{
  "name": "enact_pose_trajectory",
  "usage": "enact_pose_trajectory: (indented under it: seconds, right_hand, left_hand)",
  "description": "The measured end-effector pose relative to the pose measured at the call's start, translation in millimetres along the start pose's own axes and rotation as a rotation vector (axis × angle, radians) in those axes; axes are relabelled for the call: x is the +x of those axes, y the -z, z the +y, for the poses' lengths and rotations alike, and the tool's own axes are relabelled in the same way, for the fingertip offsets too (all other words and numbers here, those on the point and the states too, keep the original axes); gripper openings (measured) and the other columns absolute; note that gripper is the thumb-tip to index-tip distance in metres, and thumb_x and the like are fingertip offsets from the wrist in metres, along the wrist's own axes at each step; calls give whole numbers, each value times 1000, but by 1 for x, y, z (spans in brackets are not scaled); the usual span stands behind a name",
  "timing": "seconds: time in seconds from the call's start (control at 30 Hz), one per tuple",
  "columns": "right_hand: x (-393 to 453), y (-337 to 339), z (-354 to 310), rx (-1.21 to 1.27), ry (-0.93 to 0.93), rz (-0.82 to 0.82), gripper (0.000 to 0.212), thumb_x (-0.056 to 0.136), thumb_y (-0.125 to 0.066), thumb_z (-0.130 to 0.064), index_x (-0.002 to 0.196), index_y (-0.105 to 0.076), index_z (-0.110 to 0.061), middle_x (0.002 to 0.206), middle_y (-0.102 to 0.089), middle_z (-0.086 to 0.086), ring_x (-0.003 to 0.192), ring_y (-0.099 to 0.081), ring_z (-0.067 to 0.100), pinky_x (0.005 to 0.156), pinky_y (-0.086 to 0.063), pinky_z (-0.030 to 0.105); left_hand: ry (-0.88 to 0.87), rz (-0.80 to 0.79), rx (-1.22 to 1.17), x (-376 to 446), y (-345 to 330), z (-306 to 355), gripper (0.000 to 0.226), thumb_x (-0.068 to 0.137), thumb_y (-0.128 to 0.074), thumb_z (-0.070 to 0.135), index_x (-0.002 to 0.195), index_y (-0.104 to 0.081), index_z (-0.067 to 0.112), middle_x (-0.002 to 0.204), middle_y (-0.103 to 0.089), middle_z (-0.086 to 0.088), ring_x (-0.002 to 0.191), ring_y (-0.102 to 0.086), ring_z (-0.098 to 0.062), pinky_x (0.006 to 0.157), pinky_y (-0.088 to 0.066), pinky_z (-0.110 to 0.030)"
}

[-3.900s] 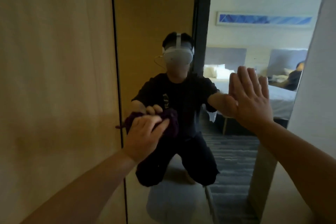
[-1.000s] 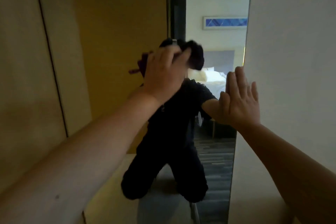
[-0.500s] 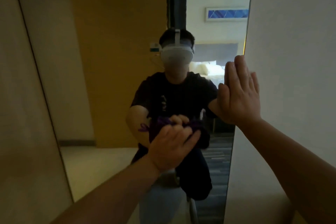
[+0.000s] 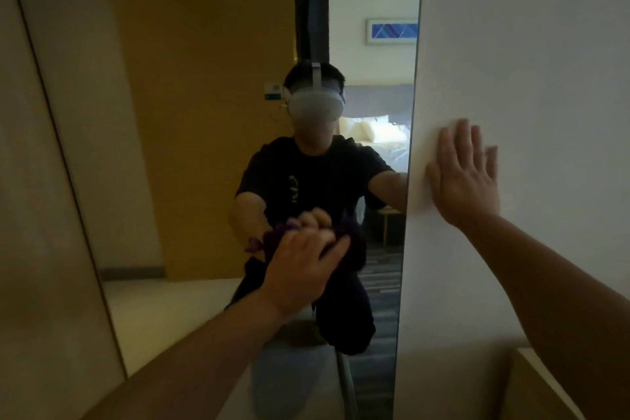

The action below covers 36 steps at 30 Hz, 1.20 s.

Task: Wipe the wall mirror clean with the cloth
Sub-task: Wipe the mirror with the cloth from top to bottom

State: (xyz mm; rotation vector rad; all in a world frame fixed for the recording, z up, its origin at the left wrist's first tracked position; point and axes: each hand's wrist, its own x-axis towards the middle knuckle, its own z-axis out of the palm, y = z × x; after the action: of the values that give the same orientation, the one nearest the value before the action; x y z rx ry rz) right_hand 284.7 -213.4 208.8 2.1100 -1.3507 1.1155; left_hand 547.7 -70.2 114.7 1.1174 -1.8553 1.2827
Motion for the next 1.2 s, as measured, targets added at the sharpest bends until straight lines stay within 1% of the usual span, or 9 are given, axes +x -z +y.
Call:
enact_pose_trajectory:
  seconds: [0.07,0.2,0.27,0.37,0.57,0.73,0.83,1.07,1.2]
  right_hand:
    - [0,0,-2,1,-8,-3,63,106,-15,-48,157,11,-22,165,14,10,150,18,27,122,3,53]
    - [0,2,2,-20,9,-25,63,106,-15,-48,156,13,-22,162,22,6,150,20,26,123,4,51]
    - [0,1,3,-32,21,-19,63,106,-15,-49,155,16,-24,158,27,4,149,21,26,123,3,51]
    - [1,-4,5,-35,9,1,63,106,-16,-49,153,19,-27,158,27,2,150,20,25,123,3,52]
    - [3,-14,4,-13,-17,46,62,105,-15,-48,157,9,-24,158,26,-2,149,22,21,123,5,50]
    - [-3,-13,-1,46,-21,75,61,107,-22,-43,158,4,-22,166,10,6,150,16,22,123,5,49]
    - [-13,-14,-3,44,-37,49,61,107,-21,-44,157,7,-24,166,10,5,151,16,23,123,6,46]
    - [-19,5,-11,113,-69,-14,61,106,-18,-49,158,2,-24,166,9,3,152,10,23,124,0,48]
    - [-34,18,-47,274,-137,46,66,103,-17,-53,158,-9,-18,167,-3,6,153,-1,22,124,-2,50]
  left_hand:
    - [112,87,-63,60,10,-16,18,98,-59,21,112,-69,19,99,-61,-5,91,-58,-26,76,-46,-42]
    - [36,299,153,200,23,-56,36,86,-69,18,121,-66,13,105,-62,-12,92,-60,-31,78,-43,-41]
    - [78,308,229,255,33,-72,36,87,-64,26,122,-66,16,106,-62,-9,93,-60,-29,77,-45,-38]
    - [113,268,273,276,35,-74,35,91,-61,32,124,-63,18,107,-61,-7,95,-59,-27,77,-44,-36]
    - [-110,219,227,168,-7,-17,32,97,-59,17,128,-62,12,108,-62,-11,93,-58,-32,77,-40,-43]
    - [-252,31,133,37,-48,45,35,100,-46,13,132,-58,13,115,-54,-9,92,-58,-30,78,-42,-42]
    - [-295,-106,57,-26,-59,72,36,98,-52,18,134,-56,17,112,-54,-4,89,-57,-24,79,-40,-39]
    - [-275,-228,-42,-26,-40,72,37,92,-59,19,129,-57,19,114,-57,-3,93,-56,-24,79,-46,-37]
    - [-2,-111,-48,-29,-7,41,35,92,-60,15,126,-63,19,109,-59,-6,90,-57,-28,75,-43,-40]
